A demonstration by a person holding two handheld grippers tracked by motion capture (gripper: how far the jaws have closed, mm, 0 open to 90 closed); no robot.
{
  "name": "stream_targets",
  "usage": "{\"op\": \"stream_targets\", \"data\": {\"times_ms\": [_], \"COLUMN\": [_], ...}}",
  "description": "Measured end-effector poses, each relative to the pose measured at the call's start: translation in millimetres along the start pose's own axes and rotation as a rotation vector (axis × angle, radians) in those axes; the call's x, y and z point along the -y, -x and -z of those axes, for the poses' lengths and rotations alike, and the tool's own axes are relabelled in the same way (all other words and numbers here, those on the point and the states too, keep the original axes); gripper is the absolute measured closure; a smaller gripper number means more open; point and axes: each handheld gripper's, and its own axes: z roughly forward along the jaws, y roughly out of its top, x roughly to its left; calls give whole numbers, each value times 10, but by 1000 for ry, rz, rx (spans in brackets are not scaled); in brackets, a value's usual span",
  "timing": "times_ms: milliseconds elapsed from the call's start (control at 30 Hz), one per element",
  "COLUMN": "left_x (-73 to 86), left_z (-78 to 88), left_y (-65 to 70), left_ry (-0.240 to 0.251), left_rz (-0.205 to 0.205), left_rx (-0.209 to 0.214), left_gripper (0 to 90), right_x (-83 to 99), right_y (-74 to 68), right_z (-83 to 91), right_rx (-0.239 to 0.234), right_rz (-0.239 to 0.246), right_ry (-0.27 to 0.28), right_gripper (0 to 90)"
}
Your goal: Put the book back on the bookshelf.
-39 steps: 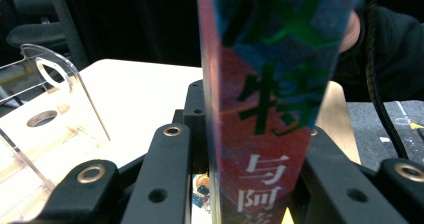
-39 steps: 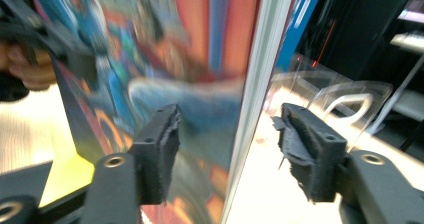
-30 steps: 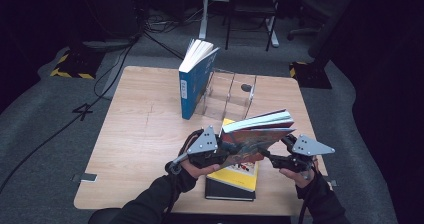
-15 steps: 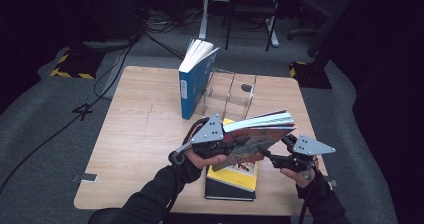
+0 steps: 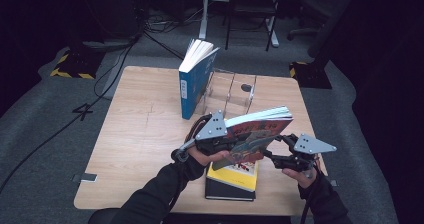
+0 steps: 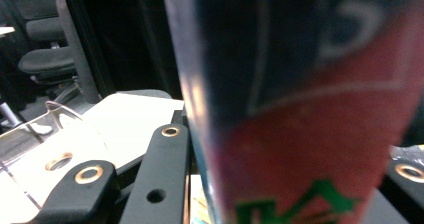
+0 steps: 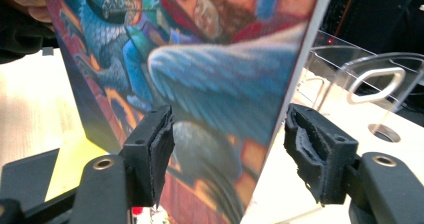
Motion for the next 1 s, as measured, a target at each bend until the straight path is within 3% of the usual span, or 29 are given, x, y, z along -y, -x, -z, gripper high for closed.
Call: {"op": "stream_targets", "data": {"times_ms": [100,233,367,467,600,633,833,1000], "left_x": [-15,-55,-119,-126,-129,-129,-81,-53], "left_z": [-36,-60,-71,-36,40,40,151,134], "left_y": [-61,-123,-224,-328,-486,-486,-716,-829], "left_ry": [5,-5,-34,-36,-38,-38,-33,-10], "left_rz": [13,-3,-19,-3,4,4,15,48], "left_rx": [-25,-57,-131,-175,-265,-265,-376,-419], "left_gripper": [733,736,737,738,738,739,739,738], "right_x": [21,68,134,183,268,268,369,416], "right_y": [28,77,149,194,258,258,303,289], "right_z": [34,78,139,179,216,216,204,152], "right_rx": [10,41,68,84,102,102,97,94], "right_rz": [-9,-19,-46,-65,-88,-88,-111,-111], "right_ry": [-15,-33,-49,-61,-83,-83,-119,-151], "right_gripper": [362,361,358,358,358,358,367,390]}}
